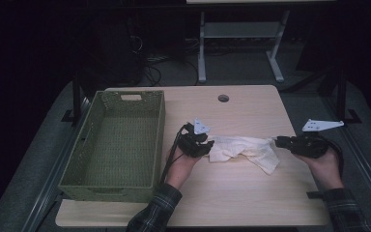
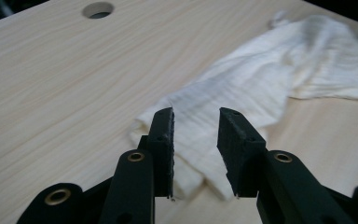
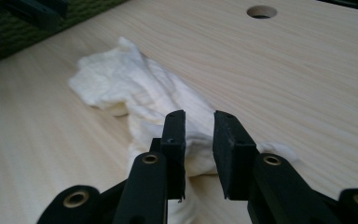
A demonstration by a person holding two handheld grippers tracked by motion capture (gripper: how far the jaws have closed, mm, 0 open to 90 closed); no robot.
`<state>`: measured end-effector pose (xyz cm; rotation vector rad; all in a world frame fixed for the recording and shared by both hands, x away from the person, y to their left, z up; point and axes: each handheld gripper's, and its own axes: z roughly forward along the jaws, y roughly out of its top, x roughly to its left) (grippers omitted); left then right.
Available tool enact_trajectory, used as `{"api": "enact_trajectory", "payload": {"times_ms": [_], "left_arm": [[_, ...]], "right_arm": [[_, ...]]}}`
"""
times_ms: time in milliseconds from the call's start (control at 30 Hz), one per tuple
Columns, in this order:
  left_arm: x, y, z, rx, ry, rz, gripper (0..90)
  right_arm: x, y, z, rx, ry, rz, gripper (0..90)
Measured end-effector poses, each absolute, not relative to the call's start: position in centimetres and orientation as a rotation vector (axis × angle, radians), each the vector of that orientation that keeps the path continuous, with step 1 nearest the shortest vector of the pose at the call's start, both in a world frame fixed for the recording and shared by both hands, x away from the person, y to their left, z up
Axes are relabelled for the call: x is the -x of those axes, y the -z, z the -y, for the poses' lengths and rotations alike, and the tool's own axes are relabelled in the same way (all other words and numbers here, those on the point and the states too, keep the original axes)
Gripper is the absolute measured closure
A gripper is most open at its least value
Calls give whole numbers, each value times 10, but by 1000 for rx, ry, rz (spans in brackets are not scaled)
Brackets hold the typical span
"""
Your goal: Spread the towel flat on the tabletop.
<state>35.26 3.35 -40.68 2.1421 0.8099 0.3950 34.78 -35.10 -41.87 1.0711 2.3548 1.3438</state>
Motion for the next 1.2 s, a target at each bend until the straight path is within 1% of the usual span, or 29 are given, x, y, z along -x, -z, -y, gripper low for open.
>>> {"api": "enact_trajectory", "payload": {"times_ms": [267,500,767,967,1100,1200], "left_arm": [[-341,423,-28,-2216,-337,-745,656],[-341,435,-21,-2265,-315,-708,648],[-345,450,-9,-2322,-337,-680,636],[-350,461,-2,-2360,-338,-671,641],[-352,462,-3,-2360,-349,-678,678],[-353,462,-3,-2366,-368,-692,771]], "right_arm": [[-325,426,347,-1049,-1336,-2410,751],[-309,433,340,-1029,-1338,-2458,757],[-307,447,329,-1005,-1278,-2541,758],[-310,461,318,-982,-1166,-2605,754],[-311,465,318,-992,-1120,-2624,743],[-311,468,316,-967,-1076,-2630,748]]}}
